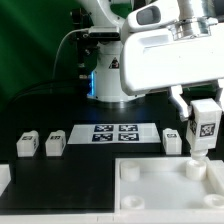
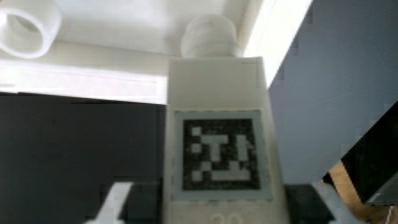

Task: Assemble one leg

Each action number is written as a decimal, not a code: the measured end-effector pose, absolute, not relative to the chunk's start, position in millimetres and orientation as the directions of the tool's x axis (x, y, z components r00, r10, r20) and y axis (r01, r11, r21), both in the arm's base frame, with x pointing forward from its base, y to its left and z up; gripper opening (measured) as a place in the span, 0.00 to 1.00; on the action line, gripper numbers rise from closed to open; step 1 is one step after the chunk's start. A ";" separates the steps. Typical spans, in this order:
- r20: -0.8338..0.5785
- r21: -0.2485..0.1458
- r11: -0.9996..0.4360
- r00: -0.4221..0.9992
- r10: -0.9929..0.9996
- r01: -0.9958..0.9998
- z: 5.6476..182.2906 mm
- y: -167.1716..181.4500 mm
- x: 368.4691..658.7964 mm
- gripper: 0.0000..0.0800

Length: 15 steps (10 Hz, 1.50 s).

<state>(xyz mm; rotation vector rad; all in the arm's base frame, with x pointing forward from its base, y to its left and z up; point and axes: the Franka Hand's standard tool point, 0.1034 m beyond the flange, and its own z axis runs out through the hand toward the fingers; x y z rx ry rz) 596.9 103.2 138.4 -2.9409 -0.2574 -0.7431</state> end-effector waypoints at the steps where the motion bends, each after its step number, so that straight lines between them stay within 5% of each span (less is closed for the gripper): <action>1: 0.478 -0.053 -0.981 0.867 0.139 0.187 137.2 103.4 596.6 0.37; 6: 0.605 -0.048 -0.986 0.790 0.099 0.160 117.7 100.8 617.2 0.37; 15: 0.595 -0.068 -0.984 0.798 0.095 0.167 94.0 114.1 627.2 0.37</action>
Offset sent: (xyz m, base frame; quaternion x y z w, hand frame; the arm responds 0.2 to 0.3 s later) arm 0.0282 0.0020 -0.0048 0.0012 0.0909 0.0216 0.9956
